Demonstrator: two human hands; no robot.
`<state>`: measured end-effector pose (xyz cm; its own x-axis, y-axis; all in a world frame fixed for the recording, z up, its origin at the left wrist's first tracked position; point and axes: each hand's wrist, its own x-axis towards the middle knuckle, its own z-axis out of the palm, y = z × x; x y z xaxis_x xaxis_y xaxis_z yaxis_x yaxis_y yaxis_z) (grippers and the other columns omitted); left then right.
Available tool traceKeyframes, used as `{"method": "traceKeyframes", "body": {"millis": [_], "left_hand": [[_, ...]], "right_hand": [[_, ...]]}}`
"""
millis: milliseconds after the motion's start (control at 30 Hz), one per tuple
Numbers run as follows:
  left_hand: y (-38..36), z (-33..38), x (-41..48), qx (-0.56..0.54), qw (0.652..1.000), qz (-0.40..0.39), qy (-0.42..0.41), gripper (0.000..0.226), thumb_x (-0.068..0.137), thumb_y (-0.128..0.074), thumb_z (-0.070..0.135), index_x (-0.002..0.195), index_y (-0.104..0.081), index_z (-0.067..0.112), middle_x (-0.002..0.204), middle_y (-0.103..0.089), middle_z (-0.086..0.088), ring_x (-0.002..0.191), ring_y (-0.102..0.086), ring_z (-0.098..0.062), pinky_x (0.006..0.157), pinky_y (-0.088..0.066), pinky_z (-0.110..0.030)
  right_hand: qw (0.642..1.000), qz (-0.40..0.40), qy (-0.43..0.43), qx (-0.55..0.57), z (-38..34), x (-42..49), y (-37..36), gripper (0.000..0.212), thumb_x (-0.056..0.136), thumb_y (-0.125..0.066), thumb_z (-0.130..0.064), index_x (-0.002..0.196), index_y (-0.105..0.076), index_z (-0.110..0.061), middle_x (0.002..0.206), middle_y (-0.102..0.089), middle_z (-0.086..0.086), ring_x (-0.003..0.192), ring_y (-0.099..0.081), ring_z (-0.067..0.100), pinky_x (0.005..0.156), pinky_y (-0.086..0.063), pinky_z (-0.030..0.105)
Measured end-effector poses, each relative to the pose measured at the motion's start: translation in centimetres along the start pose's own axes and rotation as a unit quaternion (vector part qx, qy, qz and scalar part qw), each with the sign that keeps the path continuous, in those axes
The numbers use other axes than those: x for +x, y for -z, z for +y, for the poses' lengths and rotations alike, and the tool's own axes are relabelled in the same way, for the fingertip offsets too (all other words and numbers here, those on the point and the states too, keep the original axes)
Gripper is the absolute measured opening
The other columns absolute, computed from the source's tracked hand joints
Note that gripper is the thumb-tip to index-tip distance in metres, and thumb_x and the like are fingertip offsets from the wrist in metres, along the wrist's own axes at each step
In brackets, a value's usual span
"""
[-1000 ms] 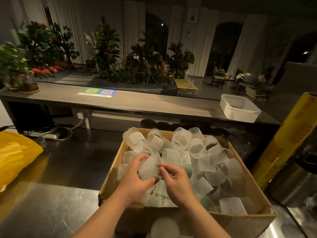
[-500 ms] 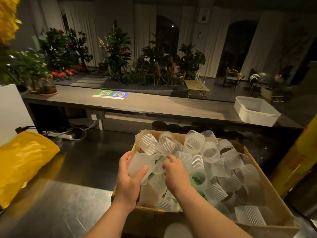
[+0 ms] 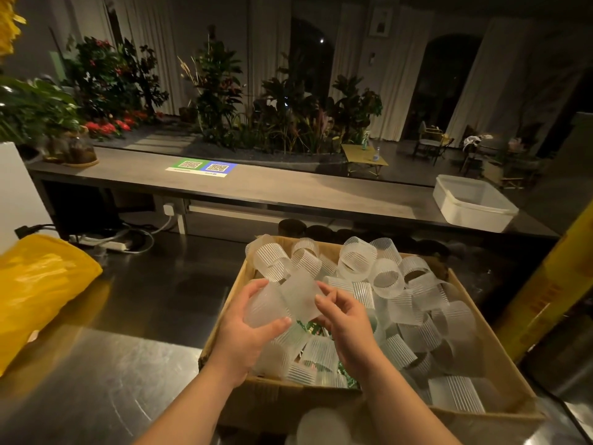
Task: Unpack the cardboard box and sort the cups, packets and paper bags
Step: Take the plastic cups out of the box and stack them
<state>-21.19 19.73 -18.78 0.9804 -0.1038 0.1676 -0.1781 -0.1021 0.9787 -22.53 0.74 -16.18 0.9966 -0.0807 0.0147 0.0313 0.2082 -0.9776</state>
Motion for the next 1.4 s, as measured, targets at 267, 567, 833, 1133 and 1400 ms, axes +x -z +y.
{"method": "traceKeyframes", "body": {"millis": [267,567,833,1133,1400], "left_hand": [[-0.1,0.3,0.0,0.016,0.999,-0.047,0.007,0.081,0.059,-0.084,0.061,0.131,-0.049,0.049,0.128,-0.052,0.017,0.117,-0.056,-0.015,0.092,-0.061,-0.041],[0.0,-0.1,0.3,-0.042,0.998,-0.028,0.026,0.075,0.069,-0.09,0.05,0.133,-0.053,0.045,0.123,-0.056,0.019,0.116,-0.058,-0.015,0.083,-0.062,-0.032],[-0.3,-0.1,0.2,-0.025,0.999,-0.023,0.04,0.074,0.07,-0.089,0.043,0.134,-0.052,0.041,0.127,-0.05,0.02,0.116,-0.054,-0.015,0.094,-0.059,-0.042],[-0.2,-0.2,0.4,-0.023,0.998,-0.029,0.045,0.068,0.072,-0.088,0.041,0.129,-0.052,0.047,0.119,-0.052,0.03,0.116,-0.054,-0.013,0.095,-0.059,-0.042],[-0.2,-0.3,0.6,0.015,0.997,-0.058,0.046,0.066,0.077,-0.087,0.039,0.129,-0.05,0.055,0.132,-0.048,0.018,0.119,-0.051,-0.012,0.095,-0.056,-0.039]], "right_hand": [[0.999,0.015,0.009,-0.032,-0.1,-1.0,-1.3,0.025,0.092,-0.072,-0.012,0.073,-0.055,-0.01,0.133,-0.065,-0.015,0.12,-0.061,0.009,0.082,-0.056,0.023],[0.991,-0.073,-0.018,-0.112,1.2,-1.3,-2.2,0.026,0.102,-0.052,-0.039,0.103,-0.074,-0.026,0.13,-0.065,-0.019,0.123,-0.056,-0.004,0.095,-0.045,0.014],[0.745,0.135,0.044,-0.652,0.7,3.9,2.9,0.073,0.088,-0.072,-0.039,0.15,-0.034,-0.033,0.153,-0.035,-0.004,0.142,-0.027,0.023,0.119,-0.028,0.044],[0.755,0.088,0.103,-0.642,1.5,5.0,3.4,0.07,0.085,-0.075,-0.045,0.146,-0.041,-0.033,0.156,-0.035,-0.009,0.152,-0.015,0.019,0.123,-0.012,0.045],[0.877,-0.134,0.094,-0.453,-2.0,1.3,2.5,0.076,0.084,-0.082,-0.027,0.147,-0.041,-0.04,0.14,-0.03,-0.017,0.127,-0.039,0.007,0.099,-0.043,0.013]]}}
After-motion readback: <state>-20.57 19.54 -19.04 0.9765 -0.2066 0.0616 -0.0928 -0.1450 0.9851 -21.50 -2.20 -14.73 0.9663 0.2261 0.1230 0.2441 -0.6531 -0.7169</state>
